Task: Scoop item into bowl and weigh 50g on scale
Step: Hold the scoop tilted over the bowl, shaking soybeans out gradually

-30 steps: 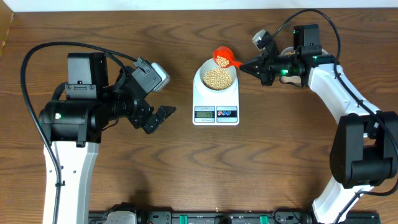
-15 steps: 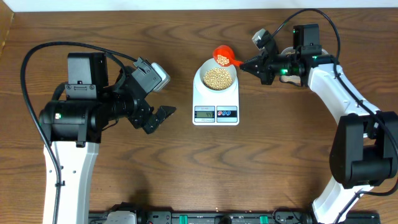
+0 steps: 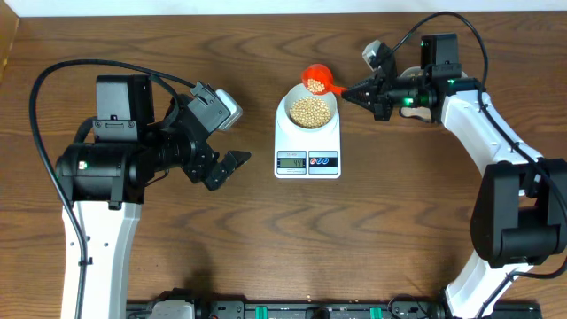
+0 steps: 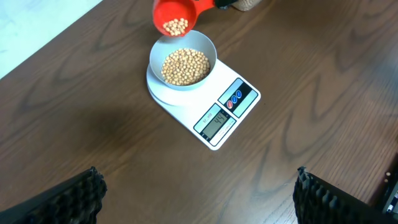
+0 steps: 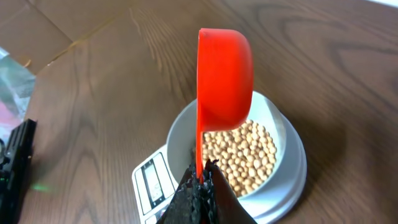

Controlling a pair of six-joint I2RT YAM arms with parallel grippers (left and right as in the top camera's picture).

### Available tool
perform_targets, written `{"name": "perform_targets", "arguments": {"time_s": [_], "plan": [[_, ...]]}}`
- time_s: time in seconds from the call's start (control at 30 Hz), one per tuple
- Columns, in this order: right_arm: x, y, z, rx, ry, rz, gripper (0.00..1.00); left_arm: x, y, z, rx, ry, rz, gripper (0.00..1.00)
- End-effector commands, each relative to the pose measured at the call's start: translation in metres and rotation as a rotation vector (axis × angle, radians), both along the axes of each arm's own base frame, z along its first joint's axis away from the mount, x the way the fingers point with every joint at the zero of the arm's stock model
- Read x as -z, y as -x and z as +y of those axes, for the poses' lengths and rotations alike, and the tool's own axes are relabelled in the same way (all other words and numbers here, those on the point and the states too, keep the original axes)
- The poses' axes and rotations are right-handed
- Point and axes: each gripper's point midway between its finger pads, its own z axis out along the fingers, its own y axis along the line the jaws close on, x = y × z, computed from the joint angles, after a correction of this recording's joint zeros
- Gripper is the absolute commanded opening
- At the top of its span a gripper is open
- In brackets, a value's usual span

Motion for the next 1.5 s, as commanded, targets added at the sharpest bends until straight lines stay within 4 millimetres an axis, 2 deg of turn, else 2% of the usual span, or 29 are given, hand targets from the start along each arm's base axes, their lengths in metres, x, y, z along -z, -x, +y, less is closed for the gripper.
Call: {"name": "perform_targets", "arguments": {"time_s": [0.0, 0.07, 0.2, 0.3, 0.4, 0.5, 0.6, 0.67, 0.7, 0.8, 0.87, 0.9, 1.0, 1.1, 1.2, 1.3, 1.4, 1.47], "plan": [[-0.005, 0.003, 0.0, -0.025, -0.033, -0.009, 0.01, -0.008, -0.001, -0.001, 0.004, 0.015, -0.017, 0.98], [0.011, -0.005, -0.005, 0.036, 0.068, -0.008, 0.01, -0.008, -0.001, -0.001, 0.004, 0.015, -0.017, 0.98], [-0.003, 0.002, 0.002, -0.024, -0.018, -0.022, 0.01, -0.008, -0.001, -0.001, 0.004, 0.015, -0.017, 0.98], [0.009, -0.004, -0.003, 0.026, 0.057, -0.015, 0.01, -0.008, -0.001, -0.001, 0.004, 0.015, -0.017, 0.98], [-0.006, 0.004, 0.005, -0.037, -0.03, -0.026, 0.01, -0.008, -0.001, -0.001, 0.004, 0.015, -0.017, 0.98], [0.006, -0.003, 0.0, 0.011, 0.038, -0.021, 0.01, -0.008, -0.001, -0.001, 0.004, 0.015, -0.017, 0.99], [-0.006, 0.003, 0.003, -0.034, -0.031, -0.028, 0.01, -0.008, -0.001, -0.001, 0.004, 0.015, -0.017, 0.98], [0.005, -0.003, -0.001, 0.011, 0.032, -0.021, 0.01, -0.008, -0.001, -0.001, 0.004, 0.015, -0.017, 0.98], [0.005, -0.003, -0.001, 0.009, 0.029, -0.019, 0.01, -0.008, -0.001, -0.001, 0.004, 0.015, -0.017, 0.98], [-0.016, 0.007, 0.006, -0.066, -0.078, -0.042, 0.01, -0.008, -0.001, -0.001, 0.004, 0.015, -0.017, 0.98], [0.004, -0.004, -0.002, 0.013, 0.033, -0.027, 0.01, -0.008, -0.001, -0.001, 0.004, 0.015, -0.017, 0.98], [0.007, -0.005, -0.003, 0.025, 0.054, -0.023, 0.01, -0.008, -0.001, -0.001, 0.004, 0.015, -0.017, 0.98], [-0.009, 0.003, 0.004, -0.035, -0.033, -0.035, 0.01, -0.008, -0.001, -0.001, 0.004, 0.015, -0.017, 0.98], [0.011, -0.005, -0.003, 0.024, 0.084, -0.041, 0.01, -0.008, -0.001, -0.001, 0.004, 0.015, -0.017, 0.98], [-0.012, 0.007, 0.006, -0.054, -0.034, -0.055, 0.01, -0.008, -0.001, -0.001, 0.004, 0.015, -0.017, 0.98], [0.005, -0.002, -0.001, 0.017, 0.074, -0.045, 0.01, -0.008, -0.001, -0.001, 0.004, 0.015, -0.017, 0.99], [-0.008, 0.004, 0.004, -0.026, 0.008, -0.055, 0.01, -0.008, -0.001, -0.001, 0.004, 0.015, -0.017, 0.98], [0.001, -0.002, 0.0, 0.011, 0.067, -0.057, 0.01, -0.008, -0.001, -0.001, 0.004, 0.015, -0.017, 0.98]]}}
